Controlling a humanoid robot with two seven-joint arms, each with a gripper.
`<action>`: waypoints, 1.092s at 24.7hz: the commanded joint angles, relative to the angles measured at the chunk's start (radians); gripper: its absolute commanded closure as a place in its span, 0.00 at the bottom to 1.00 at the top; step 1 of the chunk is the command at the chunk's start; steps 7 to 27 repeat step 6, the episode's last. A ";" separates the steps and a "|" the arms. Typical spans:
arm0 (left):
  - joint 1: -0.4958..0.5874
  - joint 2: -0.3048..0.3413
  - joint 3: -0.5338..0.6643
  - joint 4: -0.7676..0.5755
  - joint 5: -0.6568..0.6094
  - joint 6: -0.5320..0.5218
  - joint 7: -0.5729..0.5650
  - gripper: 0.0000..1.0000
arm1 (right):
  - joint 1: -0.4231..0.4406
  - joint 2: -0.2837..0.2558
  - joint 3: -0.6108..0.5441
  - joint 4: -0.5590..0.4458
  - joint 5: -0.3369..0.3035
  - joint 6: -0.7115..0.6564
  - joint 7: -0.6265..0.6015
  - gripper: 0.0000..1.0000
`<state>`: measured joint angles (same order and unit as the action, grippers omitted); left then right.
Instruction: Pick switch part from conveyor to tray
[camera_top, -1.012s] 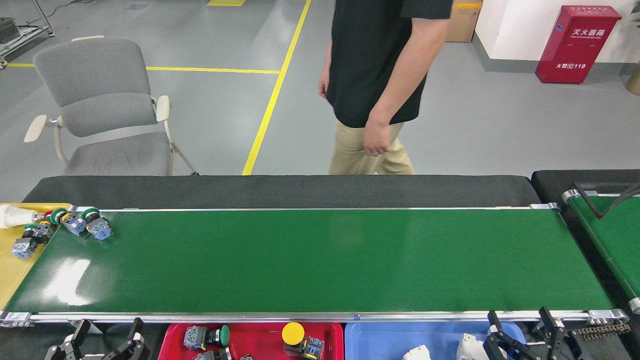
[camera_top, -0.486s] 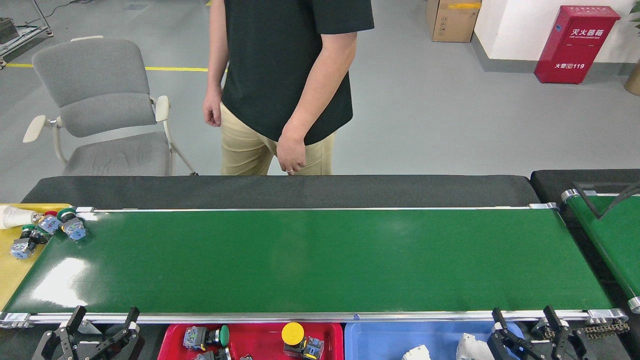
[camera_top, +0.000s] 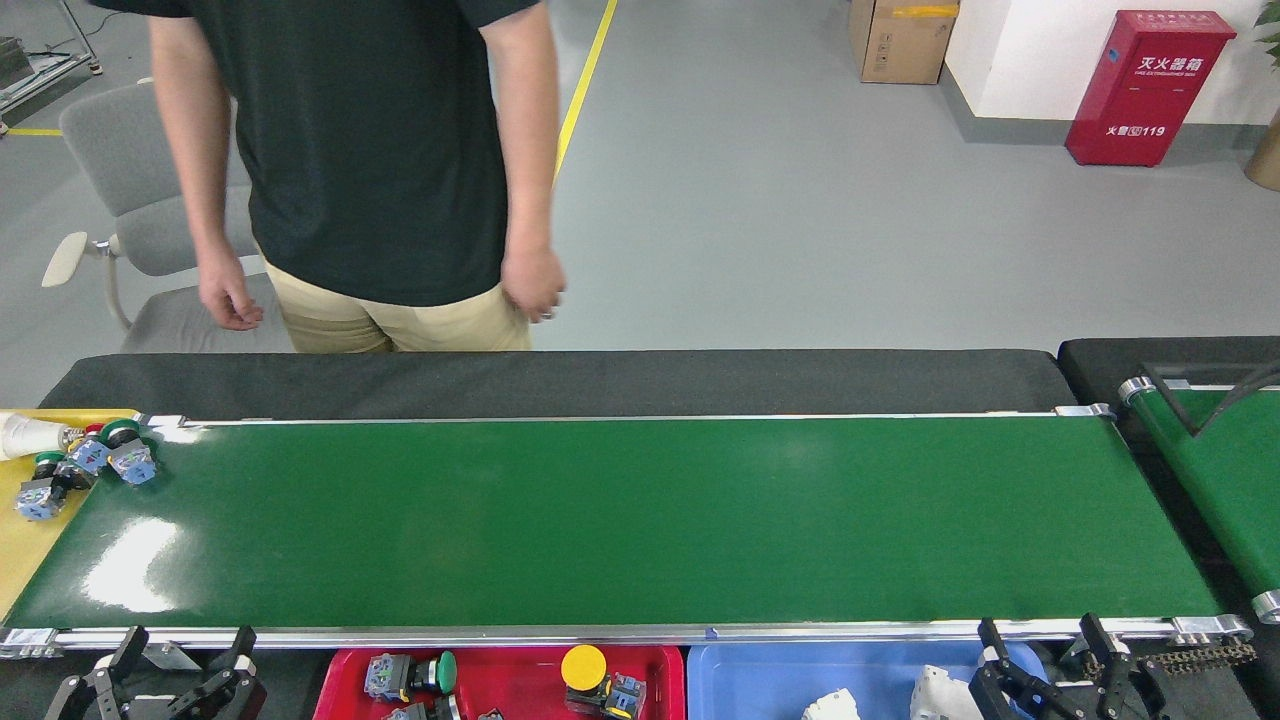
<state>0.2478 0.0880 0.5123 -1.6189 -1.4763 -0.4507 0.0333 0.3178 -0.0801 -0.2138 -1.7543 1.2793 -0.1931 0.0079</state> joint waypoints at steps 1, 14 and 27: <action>-0.002 0.006 0.014 -0.007 0.016 0.004 0.003 0.00 | -0.006 0.002 -0.007 -0.014 -0.003 0.007 0.000 0.01; -0.004 0.007 0.014 -0.010 0.021 0.006 0.003 0.00 | -0.002 0.002 -0.007 -0.014 -0.003 0.006 -0.002 0.01; -0.004 0.007 0.014 -0.010 0.021 0.006 0.003 0.00 | -0.002 0.002 -0.007 -0.014 -0.003 0.006 -0.002 0.01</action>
